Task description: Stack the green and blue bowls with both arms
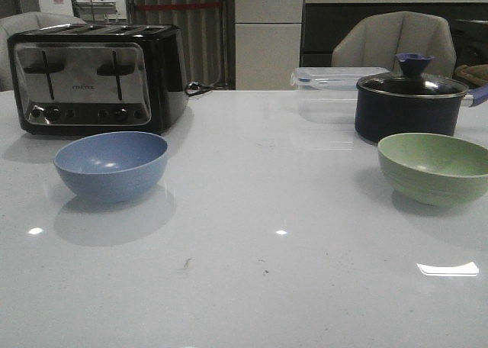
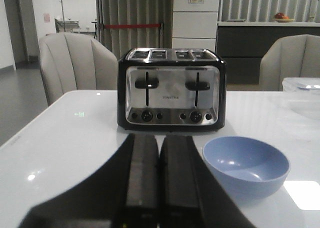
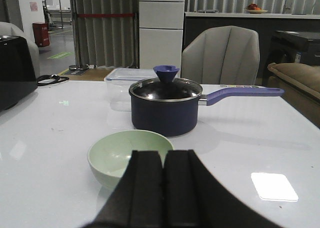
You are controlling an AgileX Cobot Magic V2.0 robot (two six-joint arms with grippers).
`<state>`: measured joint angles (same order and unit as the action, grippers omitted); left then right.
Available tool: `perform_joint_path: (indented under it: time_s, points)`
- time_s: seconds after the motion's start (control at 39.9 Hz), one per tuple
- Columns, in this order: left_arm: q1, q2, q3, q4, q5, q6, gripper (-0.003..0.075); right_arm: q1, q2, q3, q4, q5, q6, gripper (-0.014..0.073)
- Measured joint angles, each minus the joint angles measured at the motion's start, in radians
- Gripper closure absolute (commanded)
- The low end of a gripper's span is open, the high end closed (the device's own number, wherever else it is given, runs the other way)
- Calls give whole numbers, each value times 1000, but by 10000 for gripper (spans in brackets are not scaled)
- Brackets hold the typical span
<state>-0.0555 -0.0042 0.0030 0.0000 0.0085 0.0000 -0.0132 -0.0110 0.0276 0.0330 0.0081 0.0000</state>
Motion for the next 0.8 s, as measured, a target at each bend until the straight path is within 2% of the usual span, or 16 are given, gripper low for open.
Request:
perform_joint_path:
  time_s: [0.18, 0.35, 0.55, 0.8]
  points:
    - [0, 0, -3, 0, -88, 0, 627, 0, 0, 0, 0, 0, 0, 537]
    - [0, 0, -72, 0, -66, 0, 627, 0, 0, -95, 0, 96, 0, 537]
    - [0, 19, -264, 64, 102, 0, 627, 0, 30, -304, 0, 272, 0, 537]
    - [0, 206, -510, 85, 362, 0, 627, 0, 245, -572, 0, 474, 0, 537]
